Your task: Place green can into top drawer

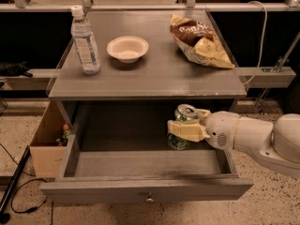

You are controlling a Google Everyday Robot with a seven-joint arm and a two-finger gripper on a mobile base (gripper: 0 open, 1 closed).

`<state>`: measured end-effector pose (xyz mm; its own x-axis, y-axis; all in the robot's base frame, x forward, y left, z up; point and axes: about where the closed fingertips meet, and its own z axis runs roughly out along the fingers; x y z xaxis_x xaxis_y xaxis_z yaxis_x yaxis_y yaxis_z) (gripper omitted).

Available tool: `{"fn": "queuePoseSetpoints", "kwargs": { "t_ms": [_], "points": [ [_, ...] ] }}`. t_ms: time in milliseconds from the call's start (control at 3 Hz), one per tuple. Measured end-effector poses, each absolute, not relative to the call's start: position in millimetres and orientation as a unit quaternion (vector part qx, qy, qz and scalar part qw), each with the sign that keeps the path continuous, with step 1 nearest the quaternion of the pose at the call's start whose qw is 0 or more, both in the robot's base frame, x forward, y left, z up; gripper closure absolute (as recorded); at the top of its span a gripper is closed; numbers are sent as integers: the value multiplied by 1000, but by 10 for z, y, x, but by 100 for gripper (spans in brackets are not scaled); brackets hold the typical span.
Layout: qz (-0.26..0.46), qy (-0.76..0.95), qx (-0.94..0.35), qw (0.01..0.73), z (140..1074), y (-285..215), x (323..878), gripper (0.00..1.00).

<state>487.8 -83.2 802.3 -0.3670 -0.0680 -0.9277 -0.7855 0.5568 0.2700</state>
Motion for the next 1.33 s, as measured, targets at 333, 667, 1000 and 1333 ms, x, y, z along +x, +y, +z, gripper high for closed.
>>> {"fn": "queuePoseSetpoints", "kwargs": {
  "t_ms": [333,667,1000,1333],
  "points": [
    [337,749,-311,479,7761,-801,4941,100],
    [306,758,-326,475,7436,-799,4974,100],
    [306,758,-328,473,7421,-785,4973,100],
    [310,765,-341,449,7126,-591,4988,100]
  ]
}}
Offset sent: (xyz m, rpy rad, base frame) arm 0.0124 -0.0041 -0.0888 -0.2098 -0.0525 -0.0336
